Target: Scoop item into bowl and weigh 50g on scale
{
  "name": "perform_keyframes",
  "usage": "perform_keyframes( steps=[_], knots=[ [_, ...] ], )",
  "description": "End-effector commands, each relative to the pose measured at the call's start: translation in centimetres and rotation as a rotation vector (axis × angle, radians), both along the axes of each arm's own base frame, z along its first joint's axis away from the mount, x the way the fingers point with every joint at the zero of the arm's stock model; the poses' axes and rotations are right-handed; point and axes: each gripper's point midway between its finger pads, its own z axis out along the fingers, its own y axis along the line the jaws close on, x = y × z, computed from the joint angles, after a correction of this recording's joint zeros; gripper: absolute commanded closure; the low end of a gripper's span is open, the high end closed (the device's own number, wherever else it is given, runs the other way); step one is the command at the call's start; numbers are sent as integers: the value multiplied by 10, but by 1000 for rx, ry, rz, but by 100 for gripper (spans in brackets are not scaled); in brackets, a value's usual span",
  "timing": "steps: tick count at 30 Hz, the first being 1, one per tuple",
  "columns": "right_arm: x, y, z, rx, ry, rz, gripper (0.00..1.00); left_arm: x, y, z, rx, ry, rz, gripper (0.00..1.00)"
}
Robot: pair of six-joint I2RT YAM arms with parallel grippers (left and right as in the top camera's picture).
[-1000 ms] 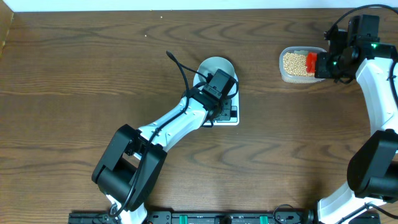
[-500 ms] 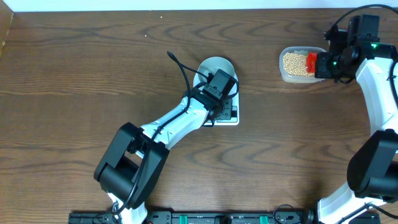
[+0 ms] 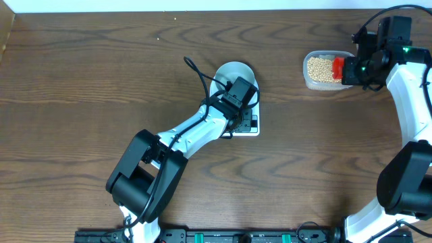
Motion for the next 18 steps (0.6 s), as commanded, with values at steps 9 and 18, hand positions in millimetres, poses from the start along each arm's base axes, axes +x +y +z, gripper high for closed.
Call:
perform_keyframes(
  steps=[9, 18],
  knots=[
    [3, -4, 13, -1, -31, -19, 99, -14, 13, -23, 68, 68, -2, 93],
    [3, -4, 13, -1, -31, -19, 99, -16, 16, -24, 83, 75, 2, 93]
  ],
)
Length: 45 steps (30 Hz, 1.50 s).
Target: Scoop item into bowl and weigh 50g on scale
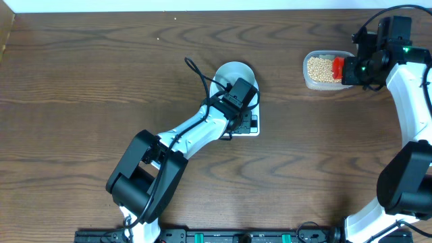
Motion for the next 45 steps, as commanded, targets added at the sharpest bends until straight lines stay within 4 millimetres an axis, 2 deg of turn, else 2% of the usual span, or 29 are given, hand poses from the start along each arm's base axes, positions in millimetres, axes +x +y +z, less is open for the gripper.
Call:
perform_keyframes(
  steps=[1, 7, 15, 17, 45],
  knots=[
    [3, -4, 13, -1, -31, -19, 99, -7, 12, -20, 60, 39, 6, 93],
    [3, -4, 13, -1, -32, -19, 99, 1, 6, -6, 37, 9, 5, 93],
    [4, -4, 14, -1, -38, -19, 99, 9, 0, 46, -28, -105, -28, 93],
    [4, -4, 14, -1, -38, -19, 99, 10, 0, 52, -37, -117, -28, 93],
    [4, -4, 14, -2, -38, -18, 99, 6, 6, 39, -6, -103, -22, 93]
  ],
)
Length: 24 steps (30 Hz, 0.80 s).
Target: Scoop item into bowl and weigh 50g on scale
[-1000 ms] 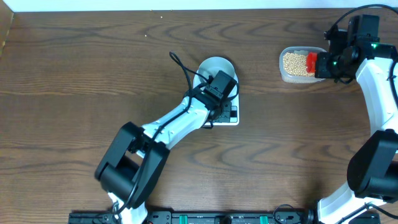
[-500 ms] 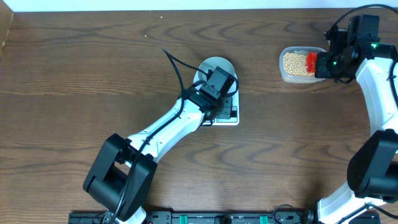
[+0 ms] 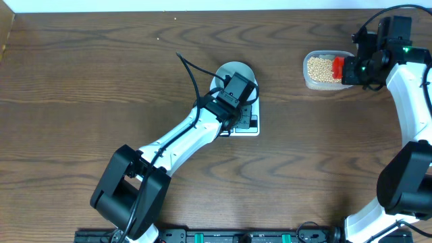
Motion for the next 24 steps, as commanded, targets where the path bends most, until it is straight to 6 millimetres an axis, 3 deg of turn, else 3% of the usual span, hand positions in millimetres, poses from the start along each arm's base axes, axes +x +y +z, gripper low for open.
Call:
perform_keyframes(
  steps=[1, 24],
  knots=[
    [4, -4, 13, -1, -35, -18, 99, -3, 8, -14, 41, 18, -4, 93],
    [4, -4, 14, -10, -38, -1, 99, -8, 10, -54, 92, 88, -7, 93]
  ],
)
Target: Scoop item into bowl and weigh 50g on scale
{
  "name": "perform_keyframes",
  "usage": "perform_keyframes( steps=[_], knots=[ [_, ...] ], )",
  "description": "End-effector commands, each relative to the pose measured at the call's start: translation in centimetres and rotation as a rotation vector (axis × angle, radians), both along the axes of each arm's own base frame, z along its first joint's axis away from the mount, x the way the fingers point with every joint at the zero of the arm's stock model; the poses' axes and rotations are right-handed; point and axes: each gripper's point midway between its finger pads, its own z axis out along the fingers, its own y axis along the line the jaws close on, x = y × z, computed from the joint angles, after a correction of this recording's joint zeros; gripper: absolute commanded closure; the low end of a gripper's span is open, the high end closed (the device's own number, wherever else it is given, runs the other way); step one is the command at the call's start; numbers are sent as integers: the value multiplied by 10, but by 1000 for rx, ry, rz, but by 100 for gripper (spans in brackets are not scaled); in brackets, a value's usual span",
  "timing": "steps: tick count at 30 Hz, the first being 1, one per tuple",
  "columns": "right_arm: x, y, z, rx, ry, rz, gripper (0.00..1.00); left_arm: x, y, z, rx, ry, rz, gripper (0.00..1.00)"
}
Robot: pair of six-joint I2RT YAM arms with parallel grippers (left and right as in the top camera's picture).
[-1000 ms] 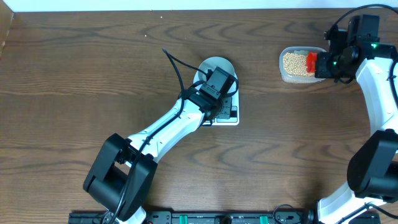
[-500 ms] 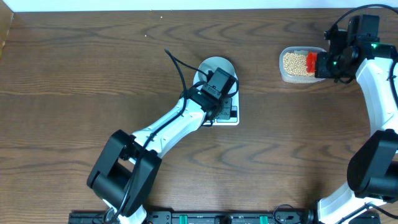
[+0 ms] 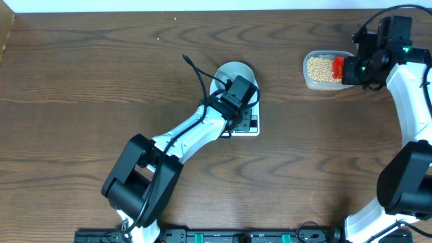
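Observation:
A small white scale (image 3: 252,126) lies mid-table with a pale grey bowl (image 3: 229,70) on its far part. My left gripper (image 3: 240,93) hangs over the scale at the bowl's near rim. Its fingers are hidden under the wrist, so its state does not show. At the far right a clear tub (image 3: 312,82) holds tan grains (image 3: 317,67). A red scoop (image 3: 339,67) rests at the tub's right side, with my right gripper (image 3: 348,68) shut on it. The bowl's inside is mostly covered by the left wrist.
A black cable (image 3: 196,71) loops from the left wrist over the table left of the bowl. The table's far edge runs along the top, with a wooden wall at the far left corner. A black rail sits along the near edge.
The left arm has drawn back slightly: its wrist sits a little nearer and to the right over the scale, and its elbow has shifted right. The right arm and scoop have not moved.
At the first two moments the left wrist hovered over the scale by the bowl while the right gripper held the red scoop in the grain tub. The left arm then reached slightly further toward the bowl. It is now back near its earlier pose.

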Motion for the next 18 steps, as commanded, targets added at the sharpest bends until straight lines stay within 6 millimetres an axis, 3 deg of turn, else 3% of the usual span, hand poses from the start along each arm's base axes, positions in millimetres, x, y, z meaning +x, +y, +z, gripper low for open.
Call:
perform_keyframes(
  steps=[1, 18],
  knots=[
    [3, -4, 13, -9, -37, -2, 99, -5, 7, -18, 42, 25, -6, 93],
    [3, -4, 13, -9, -36, -2, 99, -5, 3, -24, 39, 25, -11, 93]
  ],
)
